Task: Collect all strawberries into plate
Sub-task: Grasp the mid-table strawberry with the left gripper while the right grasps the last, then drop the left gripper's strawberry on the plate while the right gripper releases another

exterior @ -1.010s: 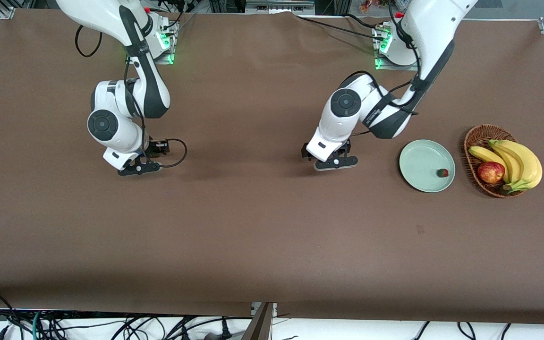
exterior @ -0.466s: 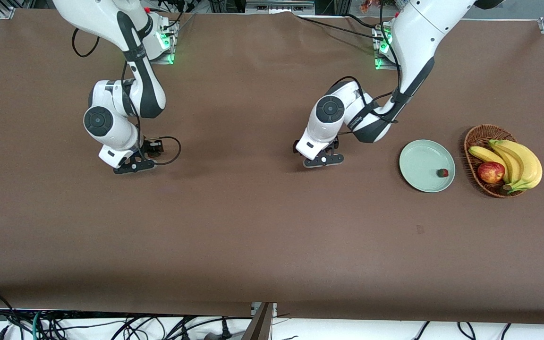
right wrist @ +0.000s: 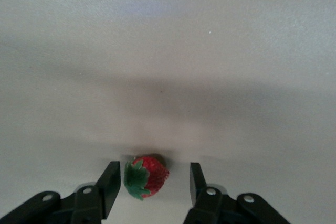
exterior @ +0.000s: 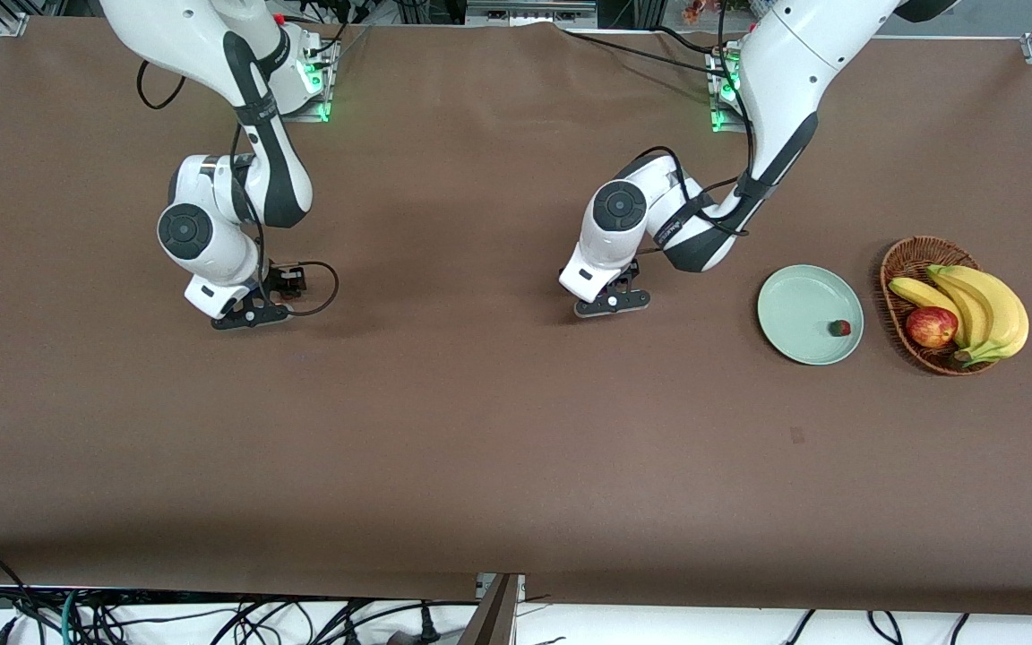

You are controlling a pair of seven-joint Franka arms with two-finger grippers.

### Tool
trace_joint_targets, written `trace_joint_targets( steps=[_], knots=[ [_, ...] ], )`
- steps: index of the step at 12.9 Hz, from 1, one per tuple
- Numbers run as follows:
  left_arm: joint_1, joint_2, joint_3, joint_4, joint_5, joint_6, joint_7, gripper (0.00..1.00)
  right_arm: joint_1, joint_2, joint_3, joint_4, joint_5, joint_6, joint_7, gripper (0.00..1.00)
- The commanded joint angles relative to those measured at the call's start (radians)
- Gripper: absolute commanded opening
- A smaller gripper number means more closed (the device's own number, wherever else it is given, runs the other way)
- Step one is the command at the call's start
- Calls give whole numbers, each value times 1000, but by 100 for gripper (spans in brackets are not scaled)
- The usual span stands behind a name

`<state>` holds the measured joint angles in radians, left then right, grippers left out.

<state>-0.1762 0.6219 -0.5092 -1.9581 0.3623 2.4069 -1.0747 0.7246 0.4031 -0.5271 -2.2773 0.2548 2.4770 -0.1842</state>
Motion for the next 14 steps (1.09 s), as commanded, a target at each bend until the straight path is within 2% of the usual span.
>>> trace_joint_targets(
  steps=[1, 5, 7, 10, 12, 14],
  knots=[
    [4, -1, 0, 10, 35, -5, -27, 21, -1, 0, 4, -21, 50, 25, -41, 57],
    [50, -57, -2, 56, 9, -87, 28, 17, -1, 0, 9, -21, 64, 19, -44, 38],
    [76, -129, 23, 57, -144, -130, 205, 16, -1, -4, 10, -19, 64, 17, -44, 29],
    [78, -270, 199, 45, -371, -291, 563, 15, 4, -38, 39, 31, 83, -76, -12, 26],
    [80, -330, 318, 24, -411, -363, 762, 15, 15, -38, 42, 126, 141, -203, 3, 26],
    [81, -353, 429, -17, -416, -374, 936, 15, 19, -36, 74, 237, 198, -314, 70, 27]
  ],
)
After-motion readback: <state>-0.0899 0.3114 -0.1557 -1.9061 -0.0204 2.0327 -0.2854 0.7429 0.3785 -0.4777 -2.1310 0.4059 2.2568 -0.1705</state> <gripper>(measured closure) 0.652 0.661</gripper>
